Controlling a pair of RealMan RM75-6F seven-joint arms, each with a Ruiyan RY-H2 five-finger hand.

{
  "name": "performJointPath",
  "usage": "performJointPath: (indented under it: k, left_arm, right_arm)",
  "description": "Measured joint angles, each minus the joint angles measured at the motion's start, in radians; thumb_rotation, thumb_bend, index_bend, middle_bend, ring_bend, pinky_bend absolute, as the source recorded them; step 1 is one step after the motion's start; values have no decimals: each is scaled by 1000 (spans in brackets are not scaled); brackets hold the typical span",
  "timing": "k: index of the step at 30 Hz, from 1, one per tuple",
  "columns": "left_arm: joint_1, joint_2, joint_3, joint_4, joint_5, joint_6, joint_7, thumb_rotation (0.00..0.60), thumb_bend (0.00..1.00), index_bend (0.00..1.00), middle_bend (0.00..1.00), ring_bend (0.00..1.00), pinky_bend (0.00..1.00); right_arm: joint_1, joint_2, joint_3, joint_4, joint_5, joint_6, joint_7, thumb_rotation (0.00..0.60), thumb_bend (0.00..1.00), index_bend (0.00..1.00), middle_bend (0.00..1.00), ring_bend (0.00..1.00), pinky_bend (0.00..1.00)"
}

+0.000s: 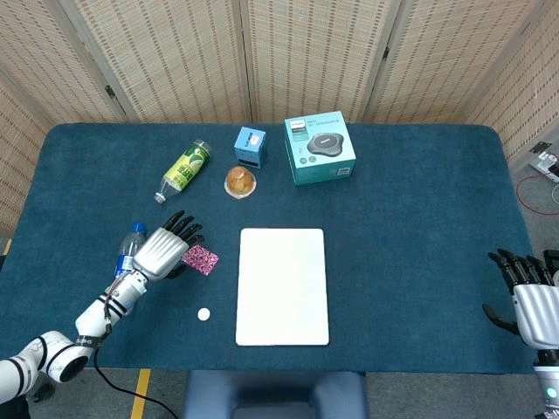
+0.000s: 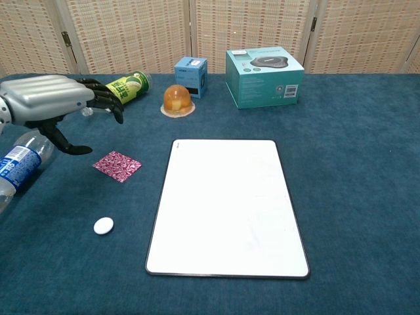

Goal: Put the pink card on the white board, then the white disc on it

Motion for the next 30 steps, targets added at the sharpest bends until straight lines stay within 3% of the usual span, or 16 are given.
performJointPath:
  k: [7,14,24,30]
  left_arm:
    - [-51,-69,24,100,-22,-56,19,600,347,301,174,98,0]
    - [-64,-98,37,134,-73,-80,45,600,347,306,102,1,0]
    - [-70,-138,56,188,-104,-83,63,600,348,305,3,0,0]
    - [-79,-145,61,194,-134,-103,84,600,348,266,0,0,0]
  right_arm:
    - [-2,2,1,-4,3,1,1,600,251,141,152,153,112]
    - [0,-2,3,4,5,-3,9,600,251,141,152,147,113]
    - [3,-5,4,13,7,-11,20,600,252,141,152,140,112]
    - [1,-5,2,13,9,-11,22,600,252,142,156,130,112]
